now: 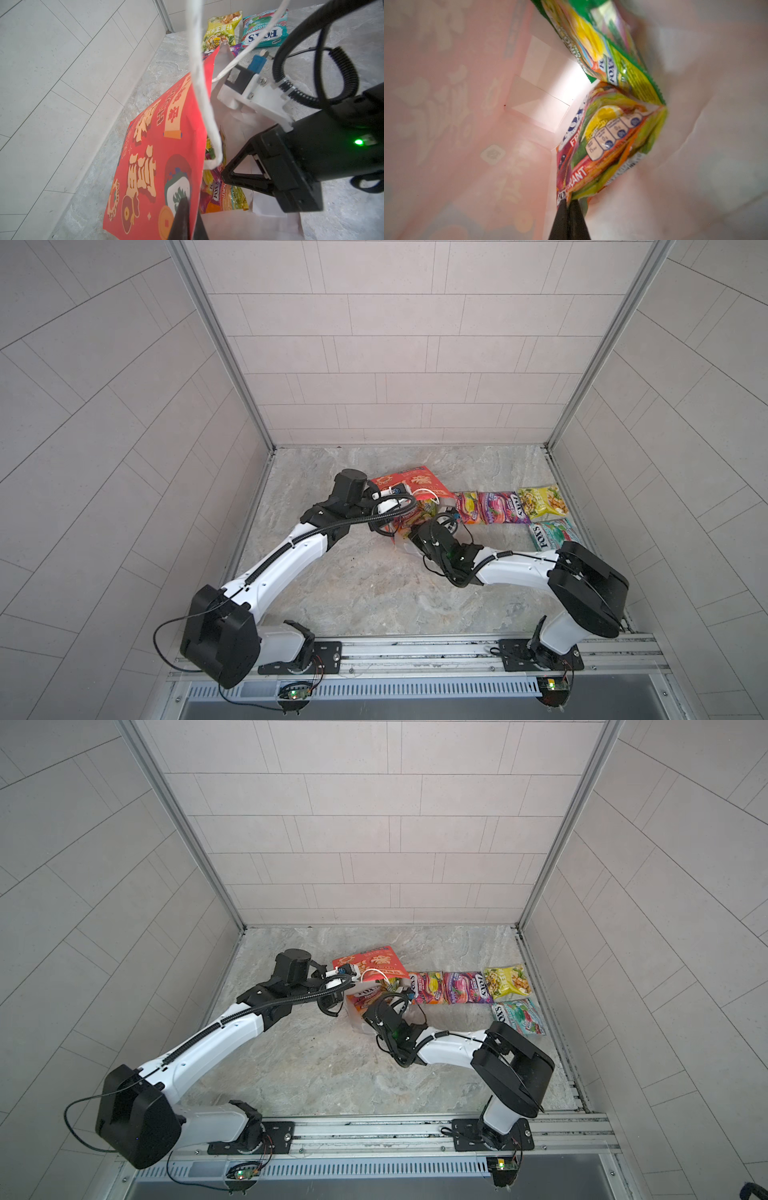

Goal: Take the snacks out of the paper bag
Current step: 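Lift the Fruits packet out of the bag with the right gripper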

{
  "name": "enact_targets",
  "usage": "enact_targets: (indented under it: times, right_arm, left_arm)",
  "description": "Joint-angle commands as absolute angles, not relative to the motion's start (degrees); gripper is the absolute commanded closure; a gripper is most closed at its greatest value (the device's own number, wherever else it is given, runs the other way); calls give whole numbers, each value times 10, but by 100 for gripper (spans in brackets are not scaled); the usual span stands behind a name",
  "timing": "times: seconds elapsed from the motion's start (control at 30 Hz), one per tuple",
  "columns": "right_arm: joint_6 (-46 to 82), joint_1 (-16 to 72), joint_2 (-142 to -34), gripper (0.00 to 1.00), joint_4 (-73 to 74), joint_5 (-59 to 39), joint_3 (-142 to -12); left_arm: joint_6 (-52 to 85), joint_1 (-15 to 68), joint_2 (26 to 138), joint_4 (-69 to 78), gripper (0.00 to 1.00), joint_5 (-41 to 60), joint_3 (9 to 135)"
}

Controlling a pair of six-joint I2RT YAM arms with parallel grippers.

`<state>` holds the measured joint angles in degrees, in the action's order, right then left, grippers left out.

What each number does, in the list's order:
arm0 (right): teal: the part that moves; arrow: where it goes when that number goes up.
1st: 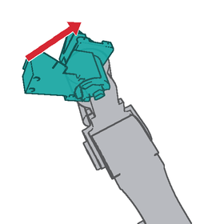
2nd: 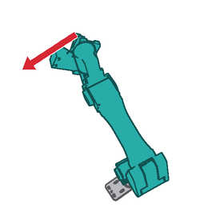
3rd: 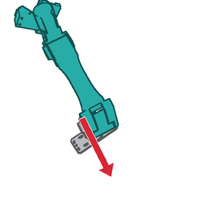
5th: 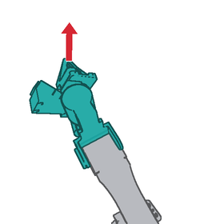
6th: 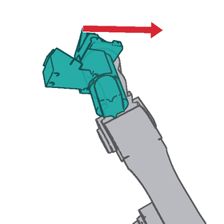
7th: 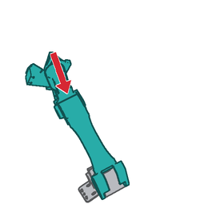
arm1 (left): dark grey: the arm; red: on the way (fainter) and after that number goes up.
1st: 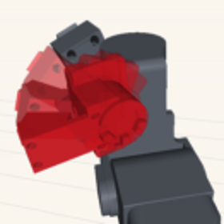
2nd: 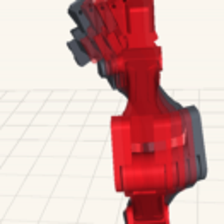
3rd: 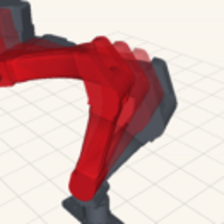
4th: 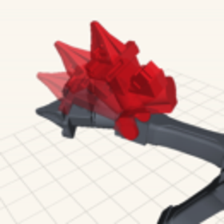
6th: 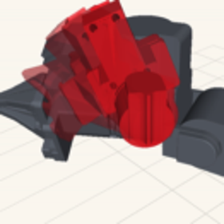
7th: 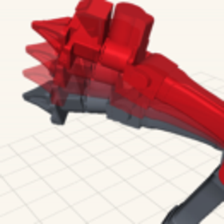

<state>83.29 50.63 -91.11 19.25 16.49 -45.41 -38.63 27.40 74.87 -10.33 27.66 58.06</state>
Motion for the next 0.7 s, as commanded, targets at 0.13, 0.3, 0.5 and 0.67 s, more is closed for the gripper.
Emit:
enact_targets:
  times: [0.13,0.3,0.5,0.67]
  right_arm:
    - [714,509,-819,100,157,140,-445]
    - [650,508,-774,100,141,120,-435]
    - [614,504,-735,100,133,107,-413]
    - [535,499,-705,100,99,67,-444]
  left_arm:
    - [-369,273,749,-91,100,232,595]
    - [-362,272,758,-87,100,214,599]
    - [-355,272,764,-84,100,197,603]
    - [-349,272,769,-82,100,183,606]
